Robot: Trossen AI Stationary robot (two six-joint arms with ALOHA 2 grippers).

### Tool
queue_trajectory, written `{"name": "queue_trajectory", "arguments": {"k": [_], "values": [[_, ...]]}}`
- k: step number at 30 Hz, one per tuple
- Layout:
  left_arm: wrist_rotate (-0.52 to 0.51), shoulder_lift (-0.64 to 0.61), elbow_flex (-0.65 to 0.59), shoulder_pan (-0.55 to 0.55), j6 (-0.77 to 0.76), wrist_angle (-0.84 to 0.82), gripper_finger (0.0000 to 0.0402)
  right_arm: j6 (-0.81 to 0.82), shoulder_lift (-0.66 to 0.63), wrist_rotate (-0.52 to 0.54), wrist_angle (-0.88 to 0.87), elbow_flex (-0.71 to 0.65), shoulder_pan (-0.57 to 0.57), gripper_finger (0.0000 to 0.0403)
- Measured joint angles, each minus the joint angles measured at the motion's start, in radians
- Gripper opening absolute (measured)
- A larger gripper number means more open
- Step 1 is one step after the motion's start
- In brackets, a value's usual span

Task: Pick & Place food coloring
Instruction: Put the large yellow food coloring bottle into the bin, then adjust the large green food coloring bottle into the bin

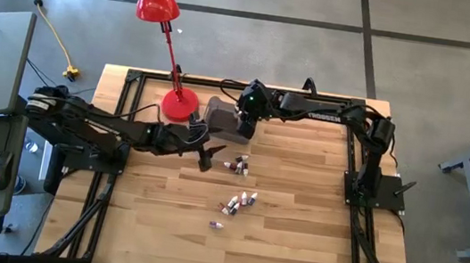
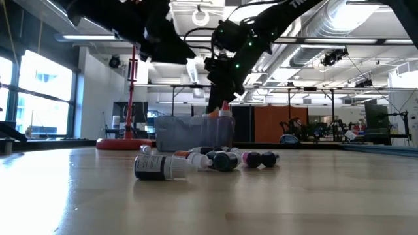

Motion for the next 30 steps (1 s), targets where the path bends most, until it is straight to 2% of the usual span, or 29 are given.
{"name": "queue_trajectory", "arguments": {"k": [9,23,30], "values": [[-0.091,-0.04,0.0,-0.055,0.007,-0.016,0.025,-0.026,0.009,0.001,0.004,0.0,0.001,0.0123],[-0.106,-0.047,0.001,-0.059,0.003,-0.03,0.025,-0.026,0.009,0.004,0.004,0.0,0.0,0.0182],[-0.255,-0.047,0.001,-0.042,-0.068,-0.136,0.025,-0.027,-0.051,0.035,0.001,0.0,0.008,0.0184]]}}
